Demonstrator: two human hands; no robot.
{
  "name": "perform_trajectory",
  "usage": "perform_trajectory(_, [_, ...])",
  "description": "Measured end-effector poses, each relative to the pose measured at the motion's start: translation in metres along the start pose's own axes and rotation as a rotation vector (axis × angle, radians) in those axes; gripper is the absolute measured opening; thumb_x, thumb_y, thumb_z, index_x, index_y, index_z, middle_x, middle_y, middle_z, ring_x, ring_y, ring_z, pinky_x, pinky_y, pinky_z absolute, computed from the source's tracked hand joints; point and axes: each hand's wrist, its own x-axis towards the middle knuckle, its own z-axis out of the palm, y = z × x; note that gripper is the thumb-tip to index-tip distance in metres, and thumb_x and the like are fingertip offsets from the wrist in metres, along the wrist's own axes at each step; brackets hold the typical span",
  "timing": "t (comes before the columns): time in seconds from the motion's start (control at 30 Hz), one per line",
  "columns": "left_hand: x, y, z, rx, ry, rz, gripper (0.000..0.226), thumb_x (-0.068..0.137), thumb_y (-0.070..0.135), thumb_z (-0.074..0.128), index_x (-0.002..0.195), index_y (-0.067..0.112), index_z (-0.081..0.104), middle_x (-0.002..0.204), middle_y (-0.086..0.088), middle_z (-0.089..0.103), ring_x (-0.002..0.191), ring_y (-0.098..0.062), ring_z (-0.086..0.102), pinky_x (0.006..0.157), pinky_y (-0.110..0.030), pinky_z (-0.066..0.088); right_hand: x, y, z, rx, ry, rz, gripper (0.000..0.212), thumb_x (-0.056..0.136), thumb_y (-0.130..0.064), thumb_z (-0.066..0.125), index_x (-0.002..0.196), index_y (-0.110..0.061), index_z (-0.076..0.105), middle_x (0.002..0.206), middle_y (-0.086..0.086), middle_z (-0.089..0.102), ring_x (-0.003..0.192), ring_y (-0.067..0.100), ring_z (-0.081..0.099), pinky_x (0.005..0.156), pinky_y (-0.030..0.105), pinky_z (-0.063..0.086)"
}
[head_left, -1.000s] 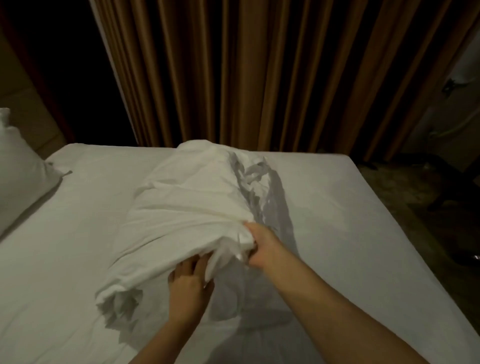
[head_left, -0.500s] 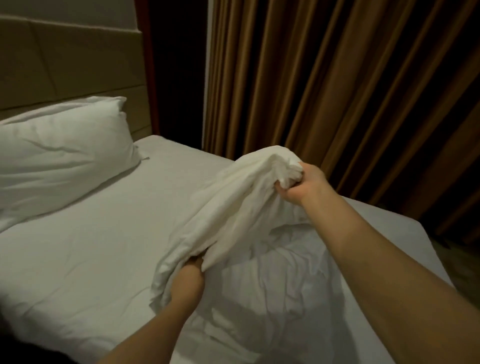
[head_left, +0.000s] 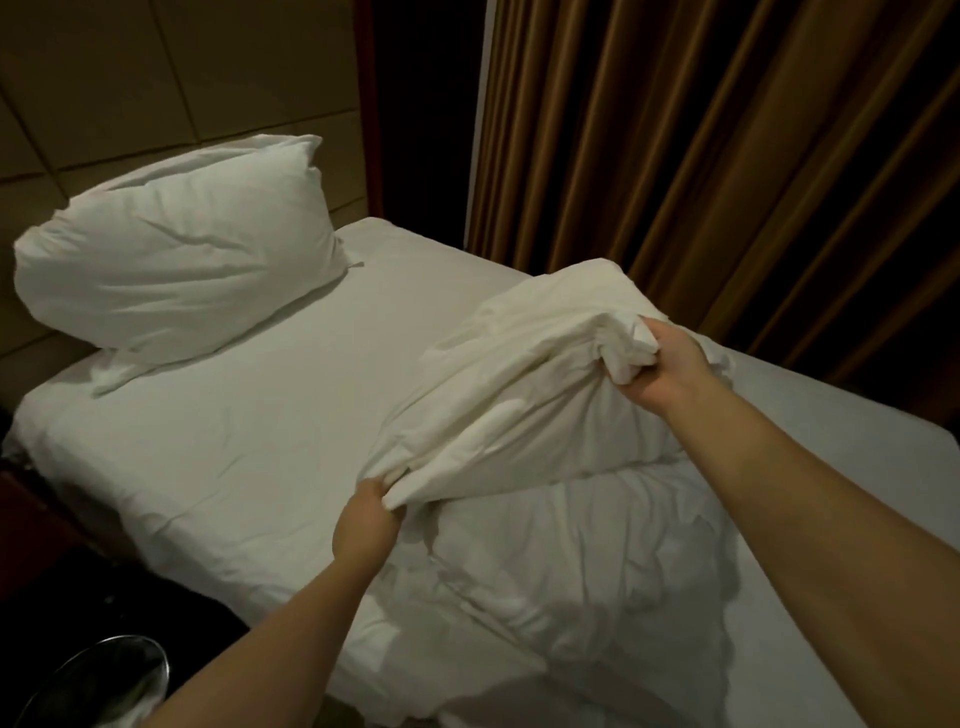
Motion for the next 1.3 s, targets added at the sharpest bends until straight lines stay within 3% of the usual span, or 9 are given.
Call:
perform_trajectory(0.1, [0.000,-0.014,0.007,0.036,-0.103,-0.070,0.054,0.088,0.044,0.059,0.130,0.012,0.049,0.117,-0.014,0.062,0.105,-0.034,0.059,0.076,-0.032,0.041,-0.003,0.000,-0.001,-0.034,-0.038,0.041,0.042,0.091,0.000,0.053,0.132,-0.006,0.054,0.107,0.013,0.069,0.078,0.025,0.073,0.063,0.035,0.059])
perform_trajectory(0.23, [0.003,-0.018,0.017,0.179,-0.119,-0.120,0.042,0.098,0.042,0.040,0.128,0.016,0.055,0.118,-0.013,0.063,0.108,-0.032,0.060,0.085,-0.035,0.046,-0.003,-0.001,-0.013,-0.005,-0.170,0.055,0.098,0.025,0.013,0.088,0.119,0.000,0.062,0.119,0.017,0.066,0.102,0.029,0.067,0.081,0.043,0.057])
perform_trajectory(0.4, [0.014,-0.011,-0.017,0.296,0.084,0.043,0.031,0.096,0.032,0.043,0.101,0.014,0.068,0.101,-0.013,0.069,0.089,-0.032,0.062,0.070,-0.031,0.044,-0.006,-0.029,-0.025,-0.018,-0.134,-0.048,0.117,0.001,0.009,0.090,0.115,0.001,0.063,0.105,0.014,0.069,0.087,0.028,0.070,0.091,0.035,0.052])
perform_trajectory(0.53, [0.022,-0.025,-0.026,0.269,-0.046,-0.001,0.031,0.095,0.029,0.044,0.098,0.011,0.068,0.101,-0.014,0.068,0.088,-0.031,0.061,0.071,-0.031,0.045,-0.021,-0.026,-0.030,-0.156,-0.141,-0.063,0.053,0.041,0.005,0.091,0.091,0.002,0.073,0.094,0.016,0.073,0.078,0.025,0.073,0.061,0.035,0.059])
perform_trajectory(0.63, [0.024,-0.020,-0.016,0.393,-0.318,-0.088,0.034,0.096,0.022,0.044,0.123,0.007,0.058,0.119,-0.014,0.063,0.106,-0.030,0.061,0.088,-0.035,0.051,-0.010,-0.008,-0.032,-0.108,-0.075,-0.046,0.083,0.042,0.001,0.088,0.120,0.000,0.060,0.118,0.017,0.066,0.092,0.029,0.070,0.071,0.037,0.059])
perform_trajectory(0.73, [0.017,0.009,-0.031,0.373,-0.247,-0.020,0.049,0.091,0.039,0.049,0.134,0.013,0.047,0.127,-0.016,0.056,0.111,-0.033,0.057,0.091,-0.038,0.048,0.001,-0.004,-0.022,-0.139,0.021,-0.110,0.046,0.089,-0.006,0.061,0.134,-0.005,0.051,0.124,0.016,0.063,0.108,0.030,0.064,0.086,0.039,0.055])
perform_trajectory(1.0, [-0.064,0.195,-0.062,0.167,0.101,0.822,0.121,0.065,0.058,0.076,0.151,0.026,-0.002,0.158,-0.010,0.012,0.144,-0.025,0.013,0.115,-0.038,0.019,-0.010,0.023,0.028,-0.473,-0.043,-0.181,0.032,0.096,-0.010,0.049,0.127,-0.005,0.052,0.114,0.015,0.065,0.100,0.028,0.064,0.085,0.039,0.053])
perform_trajectory(1.1, [-0.050,0.236,-0.047,0.234,0.109,0.879,0.100,0.073,0.043,0.077,0.151,0.024,0.017,0.134,-0.014,0.048,0.120,-0.028,0.048,0.093,-0.034,0.041,-0.020,0.021,0.019,-0.503,-0.054,-0.213,0.028,0.096,-0.012,0.049,0.123,-0.009,0.056,0.104,0.009,0.067,0.096,0.023,0.063,0.083,0.036,0.052])
perform_trajectory(1.3, [-0.026,0.250,-0.027,0.178,0.008,0.952,0.042,0.083,0.037,0.060,0.122,0.021,0.053,0.108,-0.008,0.066,0.097,-0.032,0.062,0.071,-0.028,0.036,-0.029,0.027,-0.066,-0.407,0.028,-0.263,0.013,0.100,-0.027,0.046,0.108,-0.024,0.056,0.098,0.001,0.065,0.093,0.019,0.061,0.083,0.030,0.046])
